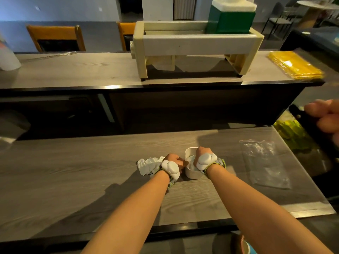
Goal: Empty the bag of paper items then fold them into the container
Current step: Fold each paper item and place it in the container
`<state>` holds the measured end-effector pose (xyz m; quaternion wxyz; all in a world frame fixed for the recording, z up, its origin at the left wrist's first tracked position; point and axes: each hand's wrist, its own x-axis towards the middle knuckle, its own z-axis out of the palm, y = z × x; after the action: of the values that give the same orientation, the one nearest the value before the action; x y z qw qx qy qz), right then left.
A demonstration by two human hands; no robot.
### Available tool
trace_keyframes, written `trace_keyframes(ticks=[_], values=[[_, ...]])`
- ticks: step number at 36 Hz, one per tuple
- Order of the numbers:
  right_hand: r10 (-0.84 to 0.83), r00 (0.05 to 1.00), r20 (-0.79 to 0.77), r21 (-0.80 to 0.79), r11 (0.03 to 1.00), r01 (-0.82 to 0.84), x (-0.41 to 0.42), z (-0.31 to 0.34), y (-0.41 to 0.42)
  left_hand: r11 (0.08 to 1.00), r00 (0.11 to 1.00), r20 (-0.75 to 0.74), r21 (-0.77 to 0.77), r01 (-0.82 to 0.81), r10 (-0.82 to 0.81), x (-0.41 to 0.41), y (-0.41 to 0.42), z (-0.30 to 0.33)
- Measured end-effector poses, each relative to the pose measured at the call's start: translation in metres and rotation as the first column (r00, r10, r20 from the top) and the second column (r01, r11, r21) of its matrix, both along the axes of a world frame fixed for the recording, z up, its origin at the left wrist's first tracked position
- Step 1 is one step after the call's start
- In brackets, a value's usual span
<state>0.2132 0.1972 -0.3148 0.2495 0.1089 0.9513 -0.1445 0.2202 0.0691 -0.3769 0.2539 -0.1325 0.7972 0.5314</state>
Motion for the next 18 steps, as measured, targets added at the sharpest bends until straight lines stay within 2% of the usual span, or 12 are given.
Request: trace_keyframes(ticks=[6, 9, 12, 16, 18], values=[[-0.11, 0.991, -0.08, 0.024, 0.993, 0.112, -0.003, 0.011, 0.007, 0.999, 0.999, -0.006, -0.011, -0.044, 0.044, 0.007, -0.001, -0.001], [-0.178, 0.979, -0.1, -0.018, 0.984, 0.177, -0.002, 0.015, 0.007, 0.999, 1.0, 0.011, -0.024, 0.022, -0.022, 0.01, -0.006, 0.012], [-0.27, 0.961, -0.064, -0.267, 0.932, 0.244, -0.007, 0.009, 0.007, 0.988, 0.996, -0.037, -0.134, 0.075, -0.081, 0.011, -0.013, 0.017], [-0.335, 0.94, -0.06, -0.587, 0.774, 0.238, 0.002, 0.007, -0.009, 0.981, 0.992, -0.122, -0.189, -0.041, 0.018, 0.016, -0.034, 0.011], [-0.31, 0.949, -0.064, -0.651, 0.734, 0.196, 0.009, 0.007, -0.029, 0.963, 0.985, -0.161, -0.25, -0.1, 0.061, 0.019, -0.055, 0.012]])
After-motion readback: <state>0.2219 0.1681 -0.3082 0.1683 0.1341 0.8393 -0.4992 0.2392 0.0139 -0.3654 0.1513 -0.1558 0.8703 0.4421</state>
